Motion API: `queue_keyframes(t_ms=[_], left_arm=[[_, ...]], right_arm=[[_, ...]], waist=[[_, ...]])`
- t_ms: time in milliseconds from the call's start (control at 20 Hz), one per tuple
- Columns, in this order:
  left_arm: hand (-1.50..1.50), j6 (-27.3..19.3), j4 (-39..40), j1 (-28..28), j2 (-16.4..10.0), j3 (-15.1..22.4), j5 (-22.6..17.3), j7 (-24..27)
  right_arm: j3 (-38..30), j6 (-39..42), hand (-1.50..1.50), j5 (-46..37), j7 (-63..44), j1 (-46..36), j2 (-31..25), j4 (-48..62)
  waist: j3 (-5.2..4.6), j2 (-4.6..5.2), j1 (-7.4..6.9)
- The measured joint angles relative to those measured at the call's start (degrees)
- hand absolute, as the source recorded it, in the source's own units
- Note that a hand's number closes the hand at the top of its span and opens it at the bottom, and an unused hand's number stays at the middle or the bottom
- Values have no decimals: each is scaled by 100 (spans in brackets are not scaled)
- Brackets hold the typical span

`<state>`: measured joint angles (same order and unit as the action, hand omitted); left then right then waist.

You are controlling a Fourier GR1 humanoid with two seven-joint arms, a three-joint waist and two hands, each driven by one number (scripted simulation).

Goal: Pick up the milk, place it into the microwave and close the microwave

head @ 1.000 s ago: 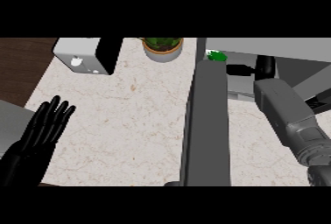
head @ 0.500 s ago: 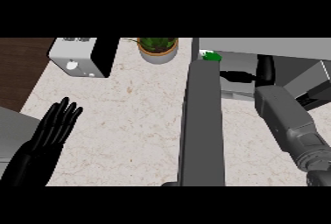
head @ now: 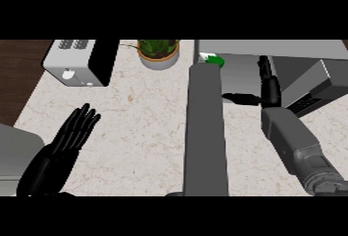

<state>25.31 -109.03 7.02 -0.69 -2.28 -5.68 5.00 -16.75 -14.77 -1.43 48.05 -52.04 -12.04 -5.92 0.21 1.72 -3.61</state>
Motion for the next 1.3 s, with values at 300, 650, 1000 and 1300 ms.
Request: queue_keyframes(t_ms=[300, 650, 1000, 1300], left_arm=[[-150, 295, 381, -151, -146, 180, 87, 115], [150, 584, 835, -443, -240, 608, 461, 252], [150, 340, 1462, -839, -56, 993, 1056, 366], [150, 318, 2166, -1170, -63, 1415, 1685, 551]], right_arm=[[-82, 474, -150, 116, 374, 388, 220, -108], [-12, 661, -150, 141, 700, 951, 494, -421], [338, 943, -150, 116, 684, 1906, 637, -1400], [688, 1133, -150, 95, 430, 2790, 672, -2563]], waist=[[-7, -64, 133], [-15, -133, 283], [-27, -201, 449], [-35, -228, 568]])
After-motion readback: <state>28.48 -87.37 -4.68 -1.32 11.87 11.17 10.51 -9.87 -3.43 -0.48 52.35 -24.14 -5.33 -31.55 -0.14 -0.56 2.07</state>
